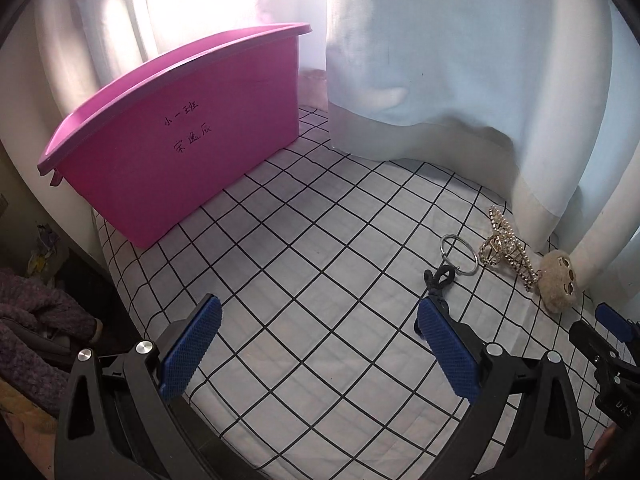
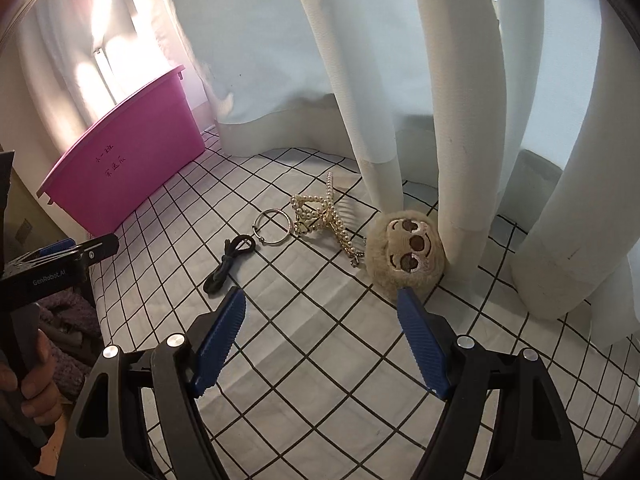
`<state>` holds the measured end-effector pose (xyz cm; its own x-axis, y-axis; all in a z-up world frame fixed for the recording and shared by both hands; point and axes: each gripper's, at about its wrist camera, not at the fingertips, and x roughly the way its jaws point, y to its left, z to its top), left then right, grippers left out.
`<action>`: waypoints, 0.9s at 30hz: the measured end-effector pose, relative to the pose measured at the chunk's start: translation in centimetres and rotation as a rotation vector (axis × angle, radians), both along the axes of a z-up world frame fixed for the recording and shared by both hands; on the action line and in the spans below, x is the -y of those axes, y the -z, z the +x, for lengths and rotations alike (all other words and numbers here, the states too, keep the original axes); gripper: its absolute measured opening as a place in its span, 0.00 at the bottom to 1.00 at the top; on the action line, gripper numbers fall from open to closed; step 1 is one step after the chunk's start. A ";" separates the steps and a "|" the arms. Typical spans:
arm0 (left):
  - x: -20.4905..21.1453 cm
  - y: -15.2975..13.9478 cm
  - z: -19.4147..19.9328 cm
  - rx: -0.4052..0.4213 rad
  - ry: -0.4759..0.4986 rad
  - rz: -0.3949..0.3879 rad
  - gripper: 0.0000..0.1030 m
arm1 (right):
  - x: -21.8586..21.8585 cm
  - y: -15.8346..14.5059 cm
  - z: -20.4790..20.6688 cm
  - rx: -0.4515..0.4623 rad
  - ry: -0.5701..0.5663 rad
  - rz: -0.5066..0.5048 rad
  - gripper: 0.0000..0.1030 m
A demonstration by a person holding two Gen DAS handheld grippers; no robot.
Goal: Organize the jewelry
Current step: 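Grasp dark hair tie with left tool while right tool grasps pearl hair clip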
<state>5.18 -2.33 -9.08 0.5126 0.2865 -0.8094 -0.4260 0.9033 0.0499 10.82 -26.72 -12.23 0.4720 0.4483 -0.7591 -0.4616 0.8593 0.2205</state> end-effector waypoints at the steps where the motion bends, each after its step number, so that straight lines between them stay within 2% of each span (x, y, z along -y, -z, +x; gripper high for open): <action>1: 0.0 0.3 0.2 0.004 -0.001 0.002 0.94 | -0.4 0.2 0.5 0.004 -0.011 0.019 0.72; 6: -0.4 2.4 1.2 0.005 -0.051 -0.042 0.94 | -3.1 1.3 2.7 0.075 -0.077 0.006 0.72; 8: -0.5 3.2 1.8 0.003 -0.062 -0.058 0.94 | -4.3 2.1 3.8 0.071 -0.104 -0.010 0.72; 14: 0.0 4.6 2.6 0.012 -0.052 -0.032 0.94 | -6.4 3.7 6.3 0.072 -0.148 -0.053 0.72; 21: 0.4 5.6 3.3 0.004 -0.042 -0.042 0.94 | -6.2 5.8 8.4 0.054 -0.162 -0.151 0.72; 27: 1.2 6.3 4.1 -0.003 -0.019 -0.049 0.94 | -6.0 6.8 8.4 0.121 -0.214 -0.280 0.72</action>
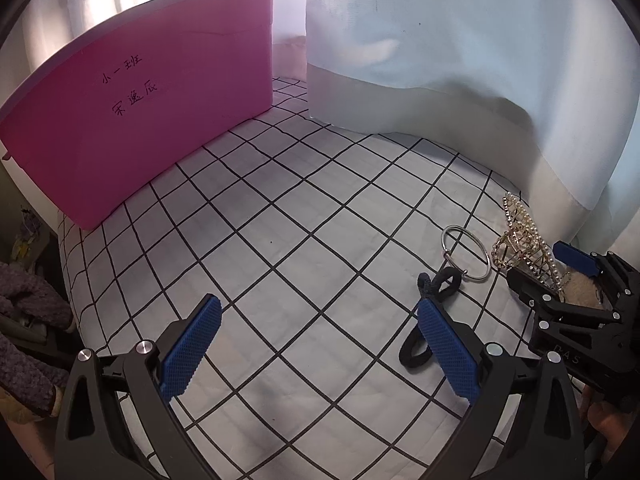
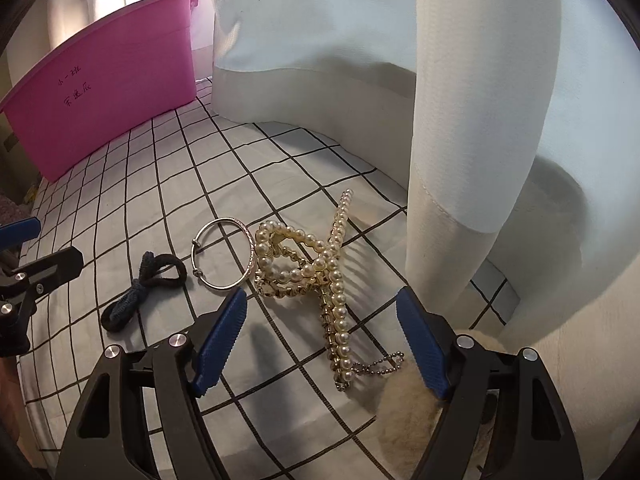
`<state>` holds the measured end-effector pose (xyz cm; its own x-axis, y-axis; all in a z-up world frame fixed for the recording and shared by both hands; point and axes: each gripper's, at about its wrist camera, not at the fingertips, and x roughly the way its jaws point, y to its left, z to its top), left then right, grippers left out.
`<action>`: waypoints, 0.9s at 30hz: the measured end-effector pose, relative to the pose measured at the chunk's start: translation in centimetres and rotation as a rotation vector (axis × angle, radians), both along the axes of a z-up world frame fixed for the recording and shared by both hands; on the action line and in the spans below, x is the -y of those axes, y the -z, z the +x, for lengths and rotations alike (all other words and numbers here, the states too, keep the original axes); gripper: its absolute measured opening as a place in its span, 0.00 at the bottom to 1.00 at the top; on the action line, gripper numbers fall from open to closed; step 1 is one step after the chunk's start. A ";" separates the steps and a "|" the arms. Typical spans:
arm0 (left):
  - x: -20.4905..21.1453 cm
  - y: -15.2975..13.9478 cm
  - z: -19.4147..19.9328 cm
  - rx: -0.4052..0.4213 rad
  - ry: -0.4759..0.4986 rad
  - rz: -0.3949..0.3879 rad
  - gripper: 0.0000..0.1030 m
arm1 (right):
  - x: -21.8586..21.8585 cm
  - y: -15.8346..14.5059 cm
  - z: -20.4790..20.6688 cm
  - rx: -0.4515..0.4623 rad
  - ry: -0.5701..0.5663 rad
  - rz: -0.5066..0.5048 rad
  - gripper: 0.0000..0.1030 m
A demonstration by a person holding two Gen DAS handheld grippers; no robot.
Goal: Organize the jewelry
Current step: 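Grasp dark hair tie with left tool while right tool grasps pearl hair clip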
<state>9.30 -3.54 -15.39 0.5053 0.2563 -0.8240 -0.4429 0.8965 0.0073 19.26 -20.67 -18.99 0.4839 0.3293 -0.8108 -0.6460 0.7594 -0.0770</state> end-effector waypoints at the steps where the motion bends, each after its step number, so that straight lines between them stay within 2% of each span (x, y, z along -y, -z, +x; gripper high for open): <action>1: 0.2 0.1 0.2 0.000 0.003 -0.001 0.94 | -0.1 0.2 0.0 0.005 -0.012 -0.013 0.72; 11: 2.0 1.8 2.0 -0.010 0.048 -0.030 0.94 | 0.6 0.2 0.4 -0.007 -0.037 0.011 0.72; 17: 1.9 3.9 2.8 -0.066 0.055 -0.106 0.94 | 0.4 0.3 0.7 -0.029 -0.041 0.026 0.72; 21: 2.8 4.1 3.0 -0.071 0.082 -0.051 0.93 | 0.3 0.3 0.6 -0.027 -0.044 0.024 0.71; 23: 2.8 4.1 2.9 -0.062 0.080 -0.050 0.92 | 0.2 0.3 0.3 -0.023 -0.048 0.023 0.68; 25: 2.8 3.8 2.7 -0.046 0.073 -0.040 0.79 | 0.0 0.2 -0.1 -0.023 -0.060 0.026 0.58; 26: 2.9 3.6 2.7 -0.038 0.074 -0.037 0.74 | -0.2 0.1 -0.2 -0.021 -0.067 0.026 0.56; 27: 2.9 3.4 2.6 -0.033 0.079 -0.036 0.64 | -0.3 0.1 -0.4 -0.027 -0.077 0.030 0.48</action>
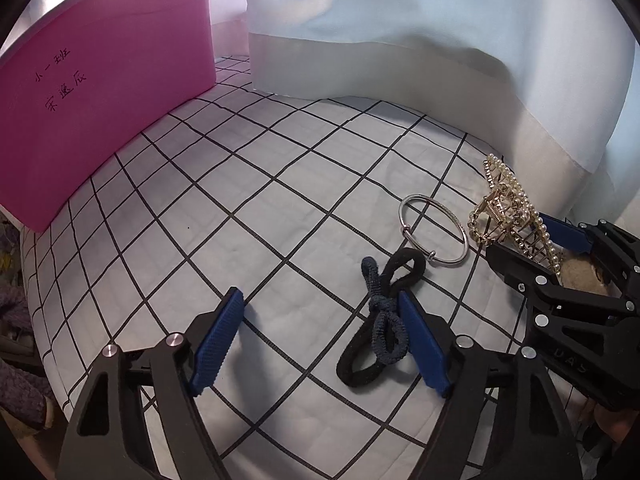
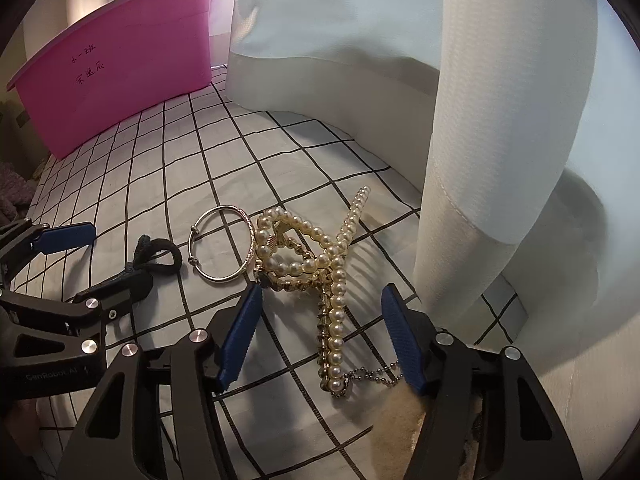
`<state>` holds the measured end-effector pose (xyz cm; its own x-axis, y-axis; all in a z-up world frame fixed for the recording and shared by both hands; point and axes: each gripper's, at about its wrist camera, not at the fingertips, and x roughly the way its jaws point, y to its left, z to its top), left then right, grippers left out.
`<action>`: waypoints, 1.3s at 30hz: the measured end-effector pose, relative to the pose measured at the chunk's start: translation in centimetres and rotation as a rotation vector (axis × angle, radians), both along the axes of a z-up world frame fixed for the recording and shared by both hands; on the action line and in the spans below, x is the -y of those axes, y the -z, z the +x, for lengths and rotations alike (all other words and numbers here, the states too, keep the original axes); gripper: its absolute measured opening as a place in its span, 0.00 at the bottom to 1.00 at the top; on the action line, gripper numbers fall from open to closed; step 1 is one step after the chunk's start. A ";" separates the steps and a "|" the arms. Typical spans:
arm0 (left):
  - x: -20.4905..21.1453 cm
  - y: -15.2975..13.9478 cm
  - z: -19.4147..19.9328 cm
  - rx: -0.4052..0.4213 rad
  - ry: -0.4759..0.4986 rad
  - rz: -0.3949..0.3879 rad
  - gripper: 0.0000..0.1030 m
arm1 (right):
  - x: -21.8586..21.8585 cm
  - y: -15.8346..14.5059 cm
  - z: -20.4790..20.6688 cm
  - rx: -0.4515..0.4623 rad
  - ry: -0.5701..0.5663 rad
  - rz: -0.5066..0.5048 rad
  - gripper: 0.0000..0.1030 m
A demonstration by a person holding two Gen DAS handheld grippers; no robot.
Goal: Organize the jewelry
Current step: 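Grasp dark hair tie with left tool while right tool grasps pearl hair clip, then lift hair tie and pearl clip with both tools and carry over tub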
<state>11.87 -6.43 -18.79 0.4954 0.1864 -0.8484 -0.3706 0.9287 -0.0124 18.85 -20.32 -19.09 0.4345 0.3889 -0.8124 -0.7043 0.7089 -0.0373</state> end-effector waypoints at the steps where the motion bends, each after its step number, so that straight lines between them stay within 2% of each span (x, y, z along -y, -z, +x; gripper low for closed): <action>1: 0.0 -0.2 0.0 0.004 0.007 0.001 0.55 | -0.2 -0.1 -0.1 -0.012 -0.012 0.008 0.36; 2: 0.1 -0.3 0.0 0.007 0.014 0.003 0.49 | -0.4 -0.1 -0.3 -0.007 -0.011 0.001 0.34; 3: 0.1 -0.4 0.1 0.010 0.020 0.006 0.36 | -0.5 -0.2 -0.5 -0.003 -0.014 -0.004 0.23; 4: 0.2 -0.5 0.1 0.012 0.028 0.005 0.18 | -0.7 -0.2 -0.6 0.002 -0.013 -0.012 0.14; 5: 0.2 -0.6 0.2 0.009 0.032 0.006 0.13 | -0.7 -0.2 -0.7 0.003 -0.011 -0.016 0.13; 11: -0.7 -0.7 -0.3 0.009 0.020 -0.014 0.13 | -0.4 -0.3 -0.9 -0.027 0.020 0.011 0.10; 17: -1.6 -1.5 -1.5 0.034 0.009 -0.017 0.13 | 0.6 -0.9 -1.4 -0.070 0.076 0.079 0.09; 30: -2.6 -4.2 -3.6 0.070 -0.009 -0.007 0.13 | 1.3 -2.9 -3.5 -0.083 0.118 0.156 0.07; 39: -2.8 -7.0 -5.0 0.114 -0.012 -0.003 0.13 | 1.5 -6.2 -4.8 -0.051 0.113 0.187 0.07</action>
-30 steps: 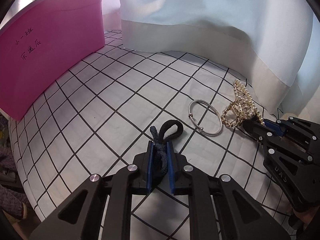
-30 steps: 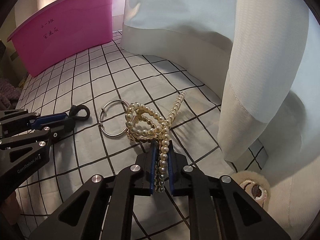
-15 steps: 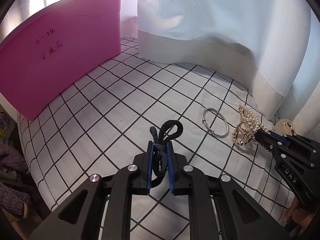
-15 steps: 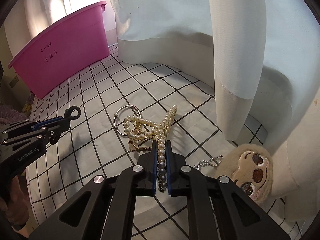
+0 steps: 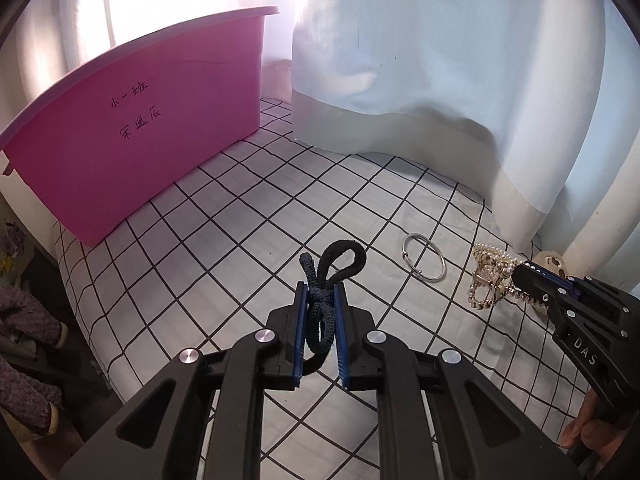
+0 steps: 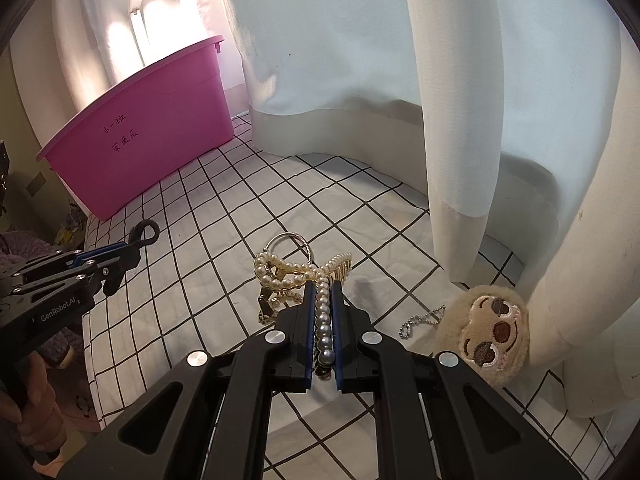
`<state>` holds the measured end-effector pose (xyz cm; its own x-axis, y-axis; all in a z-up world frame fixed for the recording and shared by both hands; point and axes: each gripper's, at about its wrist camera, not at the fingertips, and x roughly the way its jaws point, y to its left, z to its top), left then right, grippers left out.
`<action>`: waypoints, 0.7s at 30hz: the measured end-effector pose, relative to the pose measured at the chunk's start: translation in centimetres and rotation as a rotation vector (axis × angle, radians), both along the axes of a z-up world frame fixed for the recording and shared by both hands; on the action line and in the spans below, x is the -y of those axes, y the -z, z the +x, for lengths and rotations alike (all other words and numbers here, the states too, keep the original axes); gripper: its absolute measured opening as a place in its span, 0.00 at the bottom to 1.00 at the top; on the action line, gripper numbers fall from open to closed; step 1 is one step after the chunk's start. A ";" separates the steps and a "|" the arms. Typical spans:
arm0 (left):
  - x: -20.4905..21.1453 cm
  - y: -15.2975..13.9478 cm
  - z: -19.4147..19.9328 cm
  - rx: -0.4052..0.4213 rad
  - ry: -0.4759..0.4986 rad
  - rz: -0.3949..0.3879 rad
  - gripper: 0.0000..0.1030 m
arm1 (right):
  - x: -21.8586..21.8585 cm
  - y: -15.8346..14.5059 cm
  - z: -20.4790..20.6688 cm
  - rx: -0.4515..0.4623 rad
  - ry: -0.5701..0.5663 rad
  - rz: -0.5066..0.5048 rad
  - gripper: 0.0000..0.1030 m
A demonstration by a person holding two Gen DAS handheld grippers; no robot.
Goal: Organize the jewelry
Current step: 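Lift hair tie and pearl clip with both tools and carry over tub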
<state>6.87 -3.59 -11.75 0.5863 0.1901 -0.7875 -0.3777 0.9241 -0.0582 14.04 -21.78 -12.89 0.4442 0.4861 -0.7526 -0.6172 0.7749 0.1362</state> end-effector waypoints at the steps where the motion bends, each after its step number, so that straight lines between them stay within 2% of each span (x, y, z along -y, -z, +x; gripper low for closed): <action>1: -0.1 -0.4 -0.1 0.005 -0.002 0.002 0.13 | -0.1 -0.3 -0.1 0.004 -0.003 -0.001 0.07; 9: -0.7 -4.2 -1.7 0.063 -0.024 0.018 0.13 | -1.2 -3.5 -1.2 0.056 -0.039 0.005 0.07; 15: -1.5 -7.3 -3.2 0.113 -0.057 0.051 0.13 | -2.5 -7.1 -2.0 0.105 -0.087 0.046 0.07; 21: -3.5 -11.6 -5.0 0.178 -0.106 0.098 0.13 | -5.6 -11.2 -2.4 0.175 -0.150 0.094 0.07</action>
<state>1.85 -0.10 -0.16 0.6872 0.3282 -0.6481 -0.4645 0.8844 -0.0447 11.62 -16.20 -1.64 0.4816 0.6205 -0.6190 -0.7448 0.6619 0.0841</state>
